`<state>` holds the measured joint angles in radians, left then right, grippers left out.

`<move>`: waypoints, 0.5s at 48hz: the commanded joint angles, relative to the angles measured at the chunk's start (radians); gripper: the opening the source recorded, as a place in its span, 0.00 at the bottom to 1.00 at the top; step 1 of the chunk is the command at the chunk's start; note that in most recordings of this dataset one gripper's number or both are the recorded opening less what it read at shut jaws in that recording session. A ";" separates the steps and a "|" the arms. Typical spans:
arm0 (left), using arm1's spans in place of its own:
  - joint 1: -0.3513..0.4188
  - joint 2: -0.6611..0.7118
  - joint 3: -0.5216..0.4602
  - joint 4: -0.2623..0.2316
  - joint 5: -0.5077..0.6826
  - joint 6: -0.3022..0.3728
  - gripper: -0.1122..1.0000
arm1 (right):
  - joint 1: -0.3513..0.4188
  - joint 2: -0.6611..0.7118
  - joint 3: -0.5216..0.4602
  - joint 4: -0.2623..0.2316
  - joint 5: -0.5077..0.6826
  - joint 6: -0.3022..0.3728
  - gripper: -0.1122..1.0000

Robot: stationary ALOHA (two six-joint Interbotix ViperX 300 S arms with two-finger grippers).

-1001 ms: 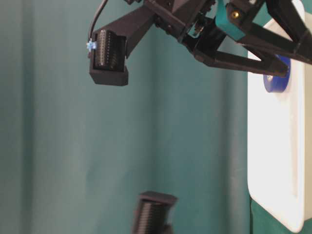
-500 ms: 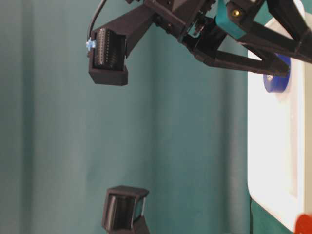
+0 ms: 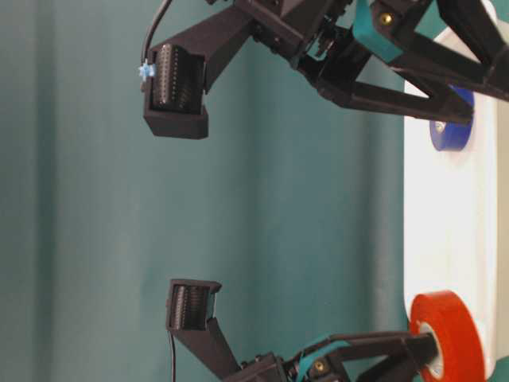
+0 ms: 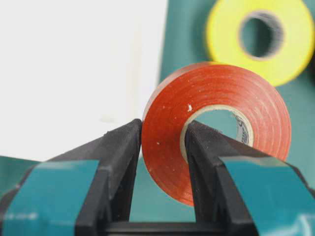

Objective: Put the tape alternately from left to right into the white case.
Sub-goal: 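Carry the red tape roll into the left side of the tray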

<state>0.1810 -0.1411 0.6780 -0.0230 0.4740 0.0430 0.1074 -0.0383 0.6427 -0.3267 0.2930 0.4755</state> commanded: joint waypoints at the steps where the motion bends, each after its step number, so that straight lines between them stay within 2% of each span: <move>1: 0.038 -0.017 -0.029 0.003 -0.009 0.031 0.07 | 0.006 -0.009 -0.009 -0.002 -0.009 0.002 0.84; 24: 0.160 0.071 -0.057 0.002 -0.163 0.173 0.07 | 0.006 -0.009 -0.009 -0.002 -0.034 0.000 0.84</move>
<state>0.3221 -0.0782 0.6504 -0.0230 0.3329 0.2040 0.1089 -0.0383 0.6427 -0.3283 0.2669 0.4755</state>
